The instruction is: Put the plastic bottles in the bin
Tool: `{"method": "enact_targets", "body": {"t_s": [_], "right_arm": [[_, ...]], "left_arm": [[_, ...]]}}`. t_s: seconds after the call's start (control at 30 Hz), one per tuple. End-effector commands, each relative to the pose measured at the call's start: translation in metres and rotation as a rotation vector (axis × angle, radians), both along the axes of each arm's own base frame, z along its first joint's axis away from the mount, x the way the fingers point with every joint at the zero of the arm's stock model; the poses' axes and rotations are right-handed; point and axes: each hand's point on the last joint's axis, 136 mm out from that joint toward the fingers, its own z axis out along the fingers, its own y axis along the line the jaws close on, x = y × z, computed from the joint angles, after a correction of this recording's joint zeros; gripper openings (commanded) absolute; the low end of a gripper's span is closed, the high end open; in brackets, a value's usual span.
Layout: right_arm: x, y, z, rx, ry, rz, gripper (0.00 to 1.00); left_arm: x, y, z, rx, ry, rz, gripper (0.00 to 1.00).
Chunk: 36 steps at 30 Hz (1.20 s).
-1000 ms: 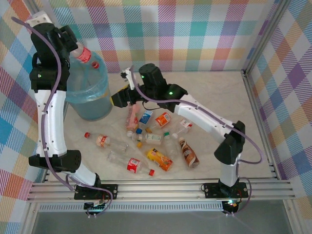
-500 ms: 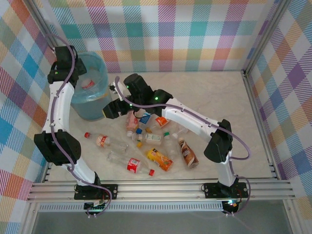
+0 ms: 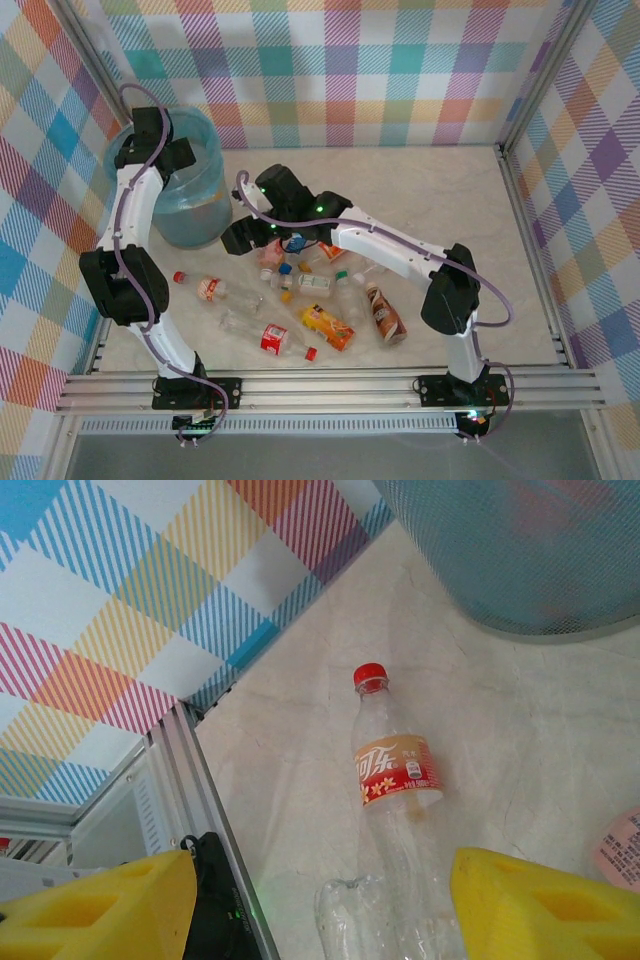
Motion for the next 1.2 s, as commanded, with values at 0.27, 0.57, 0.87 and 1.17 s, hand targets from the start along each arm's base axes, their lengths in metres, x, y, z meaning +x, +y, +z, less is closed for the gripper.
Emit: {"method": "enact_targets", "body": {"t_s": [0.27,0.57,0.87,1.17], "right_arm": [[-0.012,-0.022,0.049,0.049,-0.069,-0.023,0.69],[-0.018,-0.061,0.058,-0.007,-0.103,-0.098,0.69],[-0.012,-0.137,0.011,-0.211,-0.100,-0.313,0.74],[0.002,-0.233,-0.057,-0.357,0.041,-0.575,0.80]], "left_arm": [[-0.025,-0.011,0.097,-0.025,-0.178,-0.044,0.80],[-0.080,-0.038,0.154,-0.074,-0.299,-0.099,0.80],[-0.150,-0.145,0.154,-0.070,-0.326,-0.387,0.79],[-0.221,-0.270,0.101,-0.126,-0.275,-0.805,0.78]]}}
